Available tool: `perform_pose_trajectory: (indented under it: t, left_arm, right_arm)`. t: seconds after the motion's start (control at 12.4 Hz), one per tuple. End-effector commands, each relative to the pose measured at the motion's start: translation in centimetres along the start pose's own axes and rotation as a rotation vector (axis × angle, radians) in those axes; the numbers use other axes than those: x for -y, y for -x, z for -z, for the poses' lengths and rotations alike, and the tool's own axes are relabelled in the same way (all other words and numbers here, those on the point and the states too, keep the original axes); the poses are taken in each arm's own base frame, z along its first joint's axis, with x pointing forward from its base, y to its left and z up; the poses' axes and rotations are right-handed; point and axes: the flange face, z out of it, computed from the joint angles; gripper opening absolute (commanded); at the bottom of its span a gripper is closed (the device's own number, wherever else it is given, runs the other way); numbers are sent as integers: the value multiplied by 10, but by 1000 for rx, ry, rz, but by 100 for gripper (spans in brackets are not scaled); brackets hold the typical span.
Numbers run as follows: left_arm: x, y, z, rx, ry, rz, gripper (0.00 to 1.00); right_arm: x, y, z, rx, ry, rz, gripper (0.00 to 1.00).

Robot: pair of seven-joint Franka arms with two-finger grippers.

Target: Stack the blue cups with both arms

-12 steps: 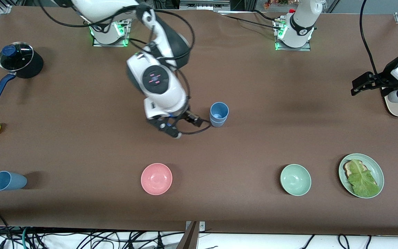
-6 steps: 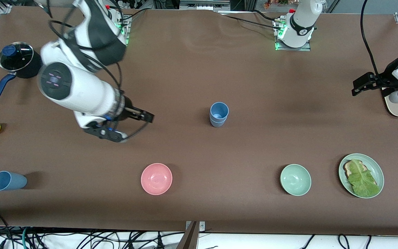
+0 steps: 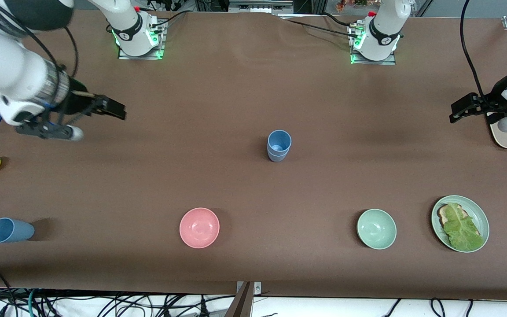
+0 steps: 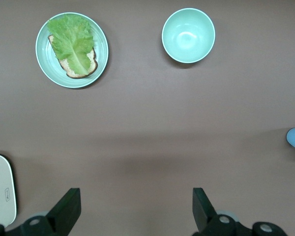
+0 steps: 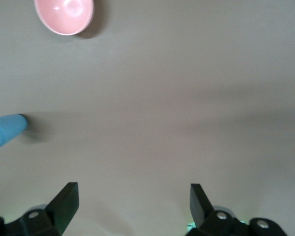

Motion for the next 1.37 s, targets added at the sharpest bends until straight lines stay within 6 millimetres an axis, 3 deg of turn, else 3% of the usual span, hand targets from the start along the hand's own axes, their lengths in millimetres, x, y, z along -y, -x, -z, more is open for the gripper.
perform_pose_trajectory:
  t: [0.0,0.24,0.4,0.64,1.29]
  left_arm:
    - [4,-4,5,-13,13,-5,100]
    - [8,-6,6,-29,5,1,100]
    - [9,-7,4,-23,8,2,100]
    - [10,-7,4,-22,10,5,100]
    - [18,-7,3,-21,18,21,100]
  right_arm:
    - [-45,24,15,-2,17,42,100]
    - [-80,31,32,-16,11,39,100]
    - [-92,35,33,0,105,61,100]
    - [-100,37,38,-7,117,115,100]
    - [-92,23,46,-13,85,118,100]
